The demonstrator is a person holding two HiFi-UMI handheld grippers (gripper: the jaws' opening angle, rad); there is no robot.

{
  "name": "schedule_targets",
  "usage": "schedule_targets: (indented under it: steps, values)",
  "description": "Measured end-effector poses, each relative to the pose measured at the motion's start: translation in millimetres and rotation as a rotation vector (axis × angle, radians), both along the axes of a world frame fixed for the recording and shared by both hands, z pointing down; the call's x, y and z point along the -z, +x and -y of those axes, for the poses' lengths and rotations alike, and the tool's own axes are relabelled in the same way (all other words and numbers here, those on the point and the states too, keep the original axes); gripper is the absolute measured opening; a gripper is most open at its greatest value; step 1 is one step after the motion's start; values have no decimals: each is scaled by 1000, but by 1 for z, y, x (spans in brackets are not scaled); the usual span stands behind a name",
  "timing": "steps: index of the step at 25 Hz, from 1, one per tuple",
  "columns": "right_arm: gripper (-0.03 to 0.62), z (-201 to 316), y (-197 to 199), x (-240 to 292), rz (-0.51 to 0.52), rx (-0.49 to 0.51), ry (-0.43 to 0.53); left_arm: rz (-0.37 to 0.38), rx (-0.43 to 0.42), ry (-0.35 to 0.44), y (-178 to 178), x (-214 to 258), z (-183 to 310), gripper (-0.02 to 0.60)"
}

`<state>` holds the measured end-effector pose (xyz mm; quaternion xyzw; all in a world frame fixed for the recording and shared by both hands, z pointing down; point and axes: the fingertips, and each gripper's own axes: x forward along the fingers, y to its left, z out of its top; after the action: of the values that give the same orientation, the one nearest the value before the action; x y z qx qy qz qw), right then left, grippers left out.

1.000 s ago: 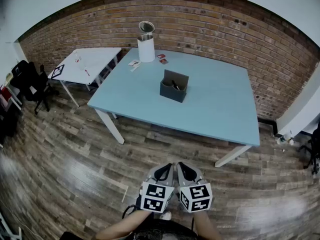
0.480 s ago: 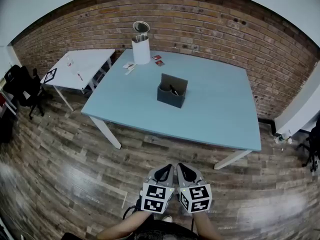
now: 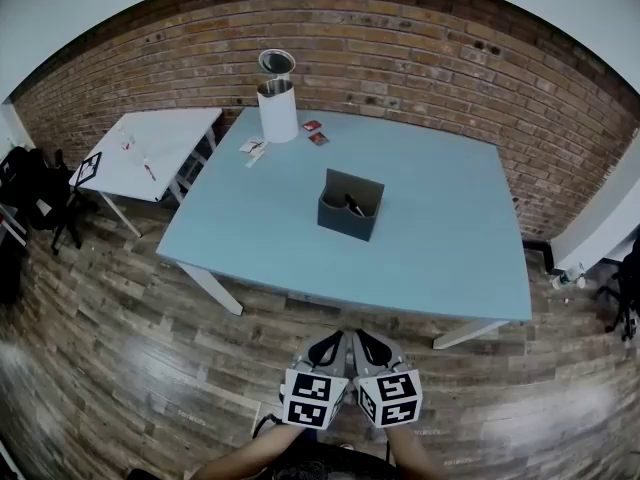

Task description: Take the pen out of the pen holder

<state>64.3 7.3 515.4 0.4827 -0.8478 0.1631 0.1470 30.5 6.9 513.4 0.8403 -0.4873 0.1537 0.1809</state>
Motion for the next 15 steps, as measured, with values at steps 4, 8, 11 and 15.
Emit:
schedule_targets:
  steps: [4,8,11,15]
  values:
    - [5,24,-13,1,-14,-13,-3,-6,-22,-4,-11,1,26,-2]
    - [5,47,-25,2,-22,-31,-5,-14,-46,-3,-20,3,49,-2]
    - [5,65,-34,5,-36,-42,1,-29,-58,5,-29,6,67,-2]
    - [5,84,-41,8,-49,-67,7,-39,-86,14,-36,10,87,-2]
